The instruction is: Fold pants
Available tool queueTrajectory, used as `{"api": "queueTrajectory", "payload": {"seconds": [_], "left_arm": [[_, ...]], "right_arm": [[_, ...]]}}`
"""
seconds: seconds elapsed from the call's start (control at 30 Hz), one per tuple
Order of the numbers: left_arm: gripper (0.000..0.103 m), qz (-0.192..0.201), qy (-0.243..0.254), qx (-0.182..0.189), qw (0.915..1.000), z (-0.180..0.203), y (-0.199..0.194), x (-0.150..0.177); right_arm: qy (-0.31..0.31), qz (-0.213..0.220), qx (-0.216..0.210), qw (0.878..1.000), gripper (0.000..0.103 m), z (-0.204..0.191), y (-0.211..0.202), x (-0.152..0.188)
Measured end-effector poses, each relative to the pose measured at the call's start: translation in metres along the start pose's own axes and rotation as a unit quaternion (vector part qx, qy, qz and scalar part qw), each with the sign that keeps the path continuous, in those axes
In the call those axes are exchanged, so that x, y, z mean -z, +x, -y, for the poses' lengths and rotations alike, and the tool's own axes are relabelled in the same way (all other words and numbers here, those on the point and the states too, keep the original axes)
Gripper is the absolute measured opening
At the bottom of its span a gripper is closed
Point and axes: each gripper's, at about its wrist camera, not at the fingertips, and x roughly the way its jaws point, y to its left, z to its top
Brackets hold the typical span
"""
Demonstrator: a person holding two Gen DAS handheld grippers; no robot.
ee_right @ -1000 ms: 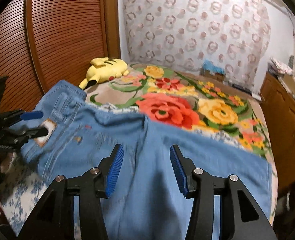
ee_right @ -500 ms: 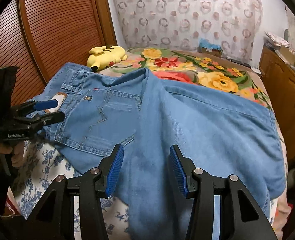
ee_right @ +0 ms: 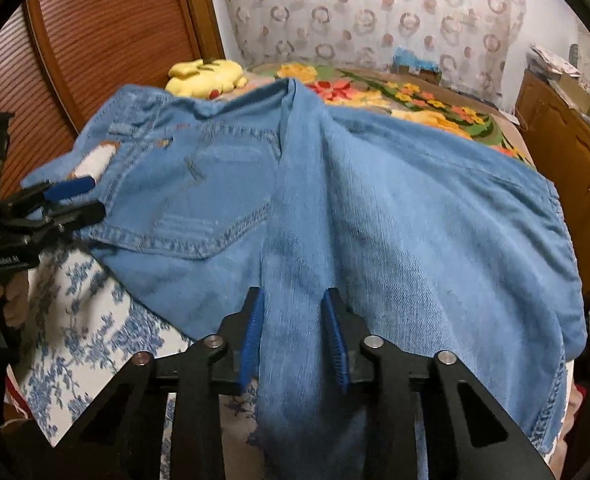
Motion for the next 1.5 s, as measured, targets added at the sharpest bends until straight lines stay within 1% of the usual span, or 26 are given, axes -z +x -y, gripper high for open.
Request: {"api": "queueTrajectory", "payload": {"seconds": [0.03, 0.07, 0.1, 0.17, 0.2, 0.33, 0.4, 0.5, 0.67, 0.73, 0.8, 0.87, 1.07, 1.13, 1.23, 1.27, 1.33, 1.4, 1.43, 1.5], "left_arm": [[0.082, 0.000, 0.000, 0.000, 1.0000, 0.001, 0.001, 0.000], [0.082, -0.001, -0.001, 0.000, 1.0000, 0.001, 0.001, 0.001], [0.082, -0.002, 0.000, -0.001, 1.0000, 0.000, 0.002, 0.000], [0.082, -0.002, -0.001, -0.001, 1.0000, 0.000, 0.003, 0.000], [0.082, -0.003, -0.001, -0.001, 1.0000, 0.000, 0.003, -0.001], [0.082, -0.002, 0.003, -0.003, 1.0000, 0.000, 0.002, -0.002], [0.082, -0.001, 0.004, -0.004, 1.0000, 0.001, 0.002, -0.003], [0.082, 0.000, 0.006, -0.008, 0.9999, 0.003, 0.003, -0.005], [0.082, 0.001, 0.003, -0.010, 0.9999, 0.003, 0.008, -0.008], [0.082, -0.003, 0.004, -0.011, 0.9999, 0.003, 0.011, -0.008], [0.082, -0.006, 0.004, -0.012, 0.9999, 0.004, 0.013, -0.007], [0.082, -0.006, 0.005, -0.011, 0.9999, 0.004, 0.014, -0.007], [0.082, -0.005, 0.008, -0.009, 0.9999, 0.009, 0.012, -0.008], [0.082, -0.006, 0.008, -0.009, 0.9999, 0.009, 0.012, -0.008], [0.082, -0.006, 0.007, -0.007, 0.9999, 0.008, 0.011, -0.008], [0.082, -0.006, 0.007, -0.007, 0.9999, 0.008, 0.011, -0.008], [0.082, -0.006, 0.007, -0.007, 0.9999, 0.009, 0.011, -0.008], [0.082, -0.006, 0.008, -0.005, 0.9999, 0.011, 0.010, -0.009], [0.082, -0.006, 0.009, -0.004, 0.9999, 0.012, 0.010, -0.009], [0.082, -0.006, 0.011, -0.002, 0.9999, 0.013, 0.011, -0.009]], "right_arm": [[-0.002, -0.002, 0.001, 1.000, 0.026, -0.001, 0.001, -0.001], [-0.004, -0.002, 0.003, 1.000, 0.017, 0.000, 0.001, 0.000], [-0.006, -0.002, 0.003, 1.000, 0.011, 0.000, 0.002, -0.002], [-0.009, 0.000, 0.004, 1.000, 0.006, 0.003, 0.000, -0.006], [-0.010, 0.005, 0.004, 1.000, 0.005, 0.004, -0.001, -0.006], [-0.011, 0.031, 0.007, 0.999, 0.004, 0.006, -0.014, -0.011], [-0.013, 0.049, 0.021, 0.999, 0.003, 0.011, -0.024, -0.016], [-0.008, 0.075, 0.028, 0.997, 0.003, 0.022, -0.040, -0.023], [-0.015, 0.098, 0.063, 0.993, 0.003, 0.042, -0.050, -0.039], [-0.015, 0.099, 0.072, 0.992, 0.003, 0.052, -0.047, -0.047], [-0.006, 0.093, 0.076, 0.993, 0.003, 0.064, -0.038, -0.054], [0.000, 0.086, 0.085, 0.993, 0.003, 0.068, -0.025, -0.061], [-0.011, 0.070, 0.124, 0.990, 0.003, 0.061, 0.007, -0.084], [-0.001, 0.067, 0.116, 0.991, 0.003, 0.064, 0.012, -0.098], [0.010, 0.073, 0.109, 0.991, 0.003, 0.063, 0.010, -0.100], [0.011, 0.073, 0.111, 0.991, 0.005, 0.063, 0.009, -0.099], [0.010, 0.073, 0.117, 0.990, 0.015, 0.061, 0.007, -0.095], [0.011, 0.074, 0.115, 0.991, 0.045, 0.061, 0.001, -0.089], [0.013, 0.077, 0.113, 0.990, 0.049, 0.063, -0.004, -0.084], [0.018, 0.075, 0.109, 0.991, 0.050, 0.061, -0.010, -0.074]]}}
